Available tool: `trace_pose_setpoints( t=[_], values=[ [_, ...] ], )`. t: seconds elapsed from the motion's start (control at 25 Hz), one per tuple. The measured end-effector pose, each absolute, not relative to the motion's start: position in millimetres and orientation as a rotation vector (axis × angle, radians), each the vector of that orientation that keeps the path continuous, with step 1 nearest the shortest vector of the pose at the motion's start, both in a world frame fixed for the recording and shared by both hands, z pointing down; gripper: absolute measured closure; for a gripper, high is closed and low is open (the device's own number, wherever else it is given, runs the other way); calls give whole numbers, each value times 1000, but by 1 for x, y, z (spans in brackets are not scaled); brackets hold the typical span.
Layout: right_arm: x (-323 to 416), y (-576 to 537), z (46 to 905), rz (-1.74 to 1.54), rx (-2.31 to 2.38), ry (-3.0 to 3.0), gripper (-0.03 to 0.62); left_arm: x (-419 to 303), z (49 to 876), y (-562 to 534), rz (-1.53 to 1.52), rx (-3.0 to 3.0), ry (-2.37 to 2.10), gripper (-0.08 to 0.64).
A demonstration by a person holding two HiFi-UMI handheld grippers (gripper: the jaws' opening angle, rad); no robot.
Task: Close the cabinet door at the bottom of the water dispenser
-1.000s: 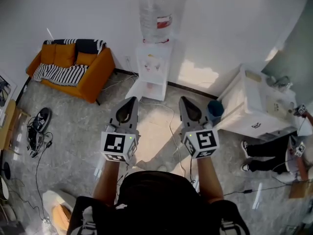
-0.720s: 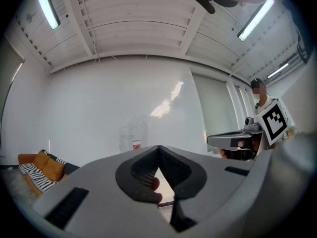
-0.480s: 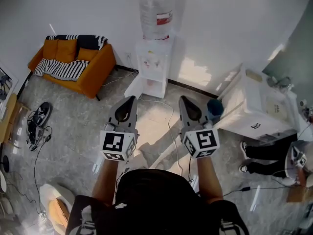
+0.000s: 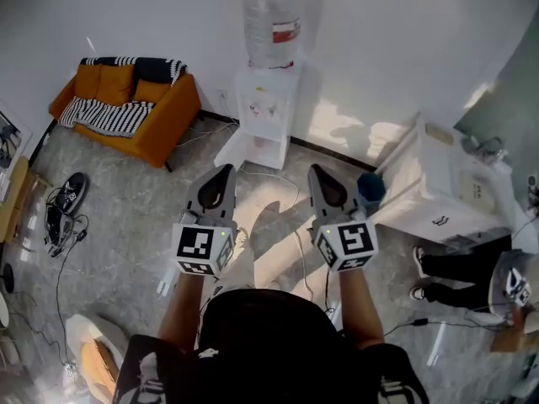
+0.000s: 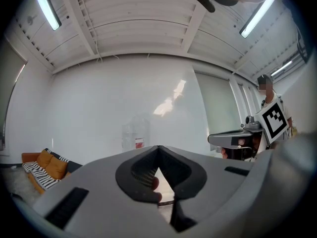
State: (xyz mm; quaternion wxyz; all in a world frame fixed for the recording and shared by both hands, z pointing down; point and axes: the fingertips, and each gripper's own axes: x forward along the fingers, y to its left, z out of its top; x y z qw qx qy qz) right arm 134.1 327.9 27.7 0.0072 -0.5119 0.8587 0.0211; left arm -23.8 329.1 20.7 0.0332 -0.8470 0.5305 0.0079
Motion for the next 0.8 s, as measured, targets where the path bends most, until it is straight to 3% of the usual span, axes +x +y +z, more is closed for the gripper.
trace_pose_setpoints(
  t=[0.8],
  values=[
    [117, 197, 39, 44, -1628, 2713, 558, -41, 31, 193, 42, -2651, 1641, 551]
  ],
)
